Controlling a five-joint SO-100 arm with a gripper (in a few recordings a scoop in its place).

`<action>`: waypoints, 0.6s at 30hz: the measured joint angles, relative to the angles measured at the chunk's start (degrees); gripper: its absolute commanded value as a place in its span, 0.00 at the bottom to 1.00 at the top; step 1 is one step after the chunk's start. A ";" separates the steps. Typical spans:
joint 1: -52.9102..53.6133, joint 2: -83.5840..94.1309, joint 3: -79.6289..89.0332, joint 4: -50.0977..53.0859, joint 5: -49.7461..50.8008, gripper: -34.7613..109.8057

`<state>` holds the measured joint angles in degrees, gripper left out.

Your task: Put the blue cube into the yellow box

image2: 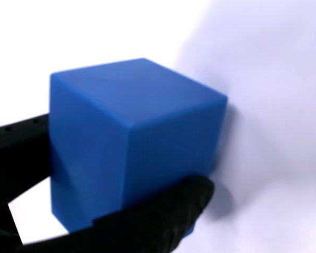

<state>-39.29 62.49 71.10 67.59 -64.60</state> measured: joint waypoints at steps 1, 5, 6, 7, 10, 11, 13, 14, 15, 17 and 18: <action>2.11 1.49 0.00 -0.97 -1.93 0.33; 12.13 7.65 0.00 -6.77 -10.46 0.33; 14.94 8.79 0.00 -8.70 -12.74 0.33; 17.58 9.67 0.00 -10.55 -15.03 0.33; 25.14 10.99 0.00 -16.96 -20.92 0.33; 27.51 10.99 0.00 -19.16 -22.59 0.33; 31.73 10.90 0.09 -23.55 -25.31 0.33; 33.75 10.90 0.09 -25.75 -26.63 0.33; 35.60 10.90 0.09 -28.12 -27.77 0.33; 38.85 10.90 0.09 -32.52 -29.62 0.33; 40.17 10.81 0.09 -34.63 -30.06 0.33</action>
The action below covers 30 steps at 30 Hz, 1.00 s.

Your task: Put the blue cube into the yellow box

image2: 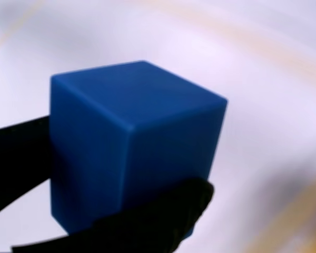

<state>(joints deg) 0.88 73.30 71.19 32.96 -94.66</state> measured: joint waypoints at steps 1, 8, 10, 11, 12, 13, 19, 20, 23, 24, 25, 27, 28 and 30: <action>1.14 0.00 0.00 -1.93 -0.62 0.33; 7.21 -5.10 0.00 -10.81 -2.81 0.33; 8.61 -7.29 0.00 -12.48 -2.90 0.33; 9.14 -8.53 0.00 -13.01 -3.16 0.33; 9.58 -9.67 0.00 -13.71 -3.43 0.33; 9.93 -10.72 0.00 -14.50 -3.69 0.33; 10.63 -15.47 -0.53 -17.40 -3.69 0.33; 10.63 -16.08 -0.70 -17.58 -3.78 0.33; 10.63 -17.40 -0.70 -18.63 -3.52 0.33; 10.63 -17.67 -0.70 -18.63 -3.52 0.34; 10.63 -17.75 -0.70 -18.90 -3.52 0.34; 10.55 -18.37 -0.97 -19.86 -2.81 0.37; 10.46 -18.72 -1.14 -20.39 -2.64 0.39; 10.46 -19.60 -1.23 -21.45 -2.02 0.42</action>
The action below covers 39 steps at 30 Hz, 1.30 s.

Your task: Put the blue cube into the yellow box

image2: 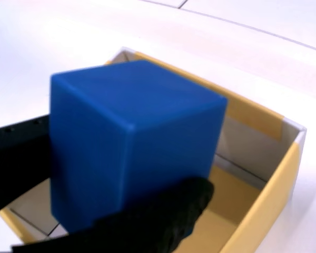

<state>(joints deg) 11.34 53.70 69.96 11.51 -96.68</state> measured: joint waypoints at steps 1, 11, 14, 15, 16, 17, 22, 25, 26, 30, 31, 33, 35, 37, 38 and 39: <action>0.00 -0.26 0.00 -0.18 0.00 0.44; -0.09 -0.62 0.00 -1.93 1.05 0.50; -0.09 0.09 0.00 -2.02 1.23 0.47; -0.18 0.88 0.09 -1.05 1.49 0.44; -0.26 2.29 0.62 0.00 1.58 0.42; -0.44 4.39 1.49 1.05 1.58 0.40; -1.93 19.42 10.02 8.96 1.58 0.33; -2.81 30.23 17.05 13.97 2.46 0.31; -3.08 34.10 19.51 15.56 2.46 0.31; -3.34 50.89 31.38 18.11 2.20 0.28; -3.43 55.20 34.98 18.02 1.76 0.27; -4.39 64.07 43.51 17.84 0.70 0.26; -5.71 73.13 53.09 17.84 0.26 0.25; -7.29 81.47 62.14 18.72 -0.53 0.24; -8.26 85.61 66.36 19.78 -0.70 0.24; -8.88 89.38 70.22 20.92 -0.79 0.24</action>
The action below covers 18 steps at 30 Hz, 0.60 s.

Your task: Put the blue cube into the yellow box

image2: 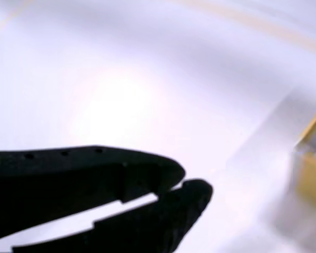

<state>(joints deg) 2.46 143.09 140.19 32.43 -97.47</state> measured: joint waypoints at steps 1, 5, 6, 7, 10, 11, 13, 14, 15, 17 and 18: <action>-0.53 4.13 3.60 1.32 0.09 0.24; -1.85 18.37 14.59 9.32 0.18 0.24; -2.29 21.18 16.70 11.60 0.44 0.24; -2.64 23.82 18.81 13.71 0.44 0.24; -2.81 30.94 24.08 18.98 1.23 0.24; -2.99 33.57 25.84 20.65 1.76 0.24; -3.96 38.67 30.23 23.73 2.37 0.24; -4.39 40.69 32.26 25.05 2.37 0.24; -4.31 42.54 34.45 26.28 2.37 0.24; -3.52 45.26 38.32 27.51 3.16 0.24; -3.52 46.05 38.41 28.30 3.69 0.24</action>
<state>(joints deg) -1.05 189.14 178.59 60.73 -93.78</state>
